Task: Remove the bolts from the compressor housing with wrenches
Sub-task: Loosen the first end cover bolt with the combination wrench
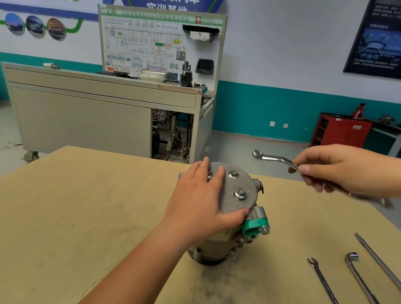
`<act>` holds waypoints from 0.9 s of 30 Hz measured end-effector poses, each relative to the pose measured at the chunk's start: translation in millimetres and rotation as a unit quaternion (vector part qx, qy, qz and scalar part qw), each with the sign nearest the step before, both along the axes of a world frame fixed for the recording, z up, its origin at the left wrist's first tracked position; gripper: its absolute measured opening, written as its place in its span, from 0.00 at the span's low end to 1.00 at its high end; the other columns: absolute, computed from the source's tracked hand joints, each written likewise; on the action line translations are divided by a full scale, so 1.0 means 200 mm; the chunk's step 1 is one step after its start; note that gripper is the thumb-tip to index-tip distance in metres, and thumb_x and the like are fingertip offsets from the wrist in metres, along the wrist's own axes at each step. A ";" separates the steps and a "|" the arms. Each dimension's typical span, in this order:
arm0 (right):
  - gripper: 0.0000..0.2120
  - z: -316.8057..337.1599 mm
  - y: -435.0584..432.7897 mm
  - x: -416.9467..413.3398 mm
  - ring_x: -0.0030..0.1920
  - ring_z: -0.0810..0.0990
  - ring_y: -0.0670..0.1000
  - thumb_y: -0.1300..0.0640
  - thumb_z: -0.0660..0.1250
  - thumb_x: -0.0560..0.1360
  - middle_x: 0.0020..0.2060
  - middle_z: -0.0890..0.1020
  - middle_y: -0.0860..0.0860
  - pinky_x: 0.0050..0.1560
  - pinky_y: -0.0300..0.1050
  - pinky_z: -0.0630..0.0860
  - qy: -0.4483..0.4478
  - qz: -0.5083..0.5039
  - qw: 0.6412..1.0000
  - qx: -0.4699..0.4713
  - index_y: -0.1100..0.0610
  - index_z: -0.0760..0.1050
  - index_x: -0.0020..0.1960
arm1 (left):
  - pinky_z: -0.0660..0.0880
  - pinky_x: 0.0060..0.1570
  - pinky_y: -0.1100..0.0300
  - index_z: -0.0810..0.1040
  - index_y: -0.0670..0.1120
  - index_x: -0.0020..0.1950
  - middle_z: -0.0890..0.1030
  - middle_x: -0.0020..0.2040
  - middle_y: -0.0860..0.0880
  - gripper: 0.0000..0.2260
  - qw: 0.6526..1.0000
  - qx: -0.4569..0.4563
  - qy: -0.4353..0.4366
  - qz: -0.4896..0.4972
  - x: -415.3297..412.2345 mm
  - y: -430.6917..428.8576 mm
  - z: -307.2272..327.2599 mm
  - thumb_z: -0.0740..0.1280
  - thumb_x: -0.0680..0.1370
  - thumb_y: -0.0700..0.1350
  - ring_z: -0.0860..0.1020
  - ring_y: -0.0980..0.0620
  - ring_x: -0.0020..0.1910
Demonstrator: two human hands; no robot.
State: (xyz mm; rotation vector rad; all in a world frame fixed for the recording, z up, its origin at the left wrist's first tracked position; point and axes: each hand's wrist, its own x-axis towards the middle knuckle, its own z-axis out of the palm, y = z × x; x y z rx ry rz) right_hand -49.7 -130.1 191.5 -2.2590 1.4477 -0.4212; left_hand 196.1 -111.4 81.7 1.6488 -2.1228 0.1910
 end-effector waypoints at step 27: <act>0.10 -0.26 0.34 0.43 0.20 0.77 0.49 0.56 0.56 0.80 0.27 0.81 0.57 0.20 0.37 0.73 -0.397 -0.031 0.861 0.315 0.61 0.71 0.49 | 0.46 0.74 0.55 0.53 0.50 0.78 0.50 0.79 0.43 0.52 1.000 0.006 0.013 0.006 -0.01 0.04 0.03 0.38 0.58 0.73 0.48 0.47 0.77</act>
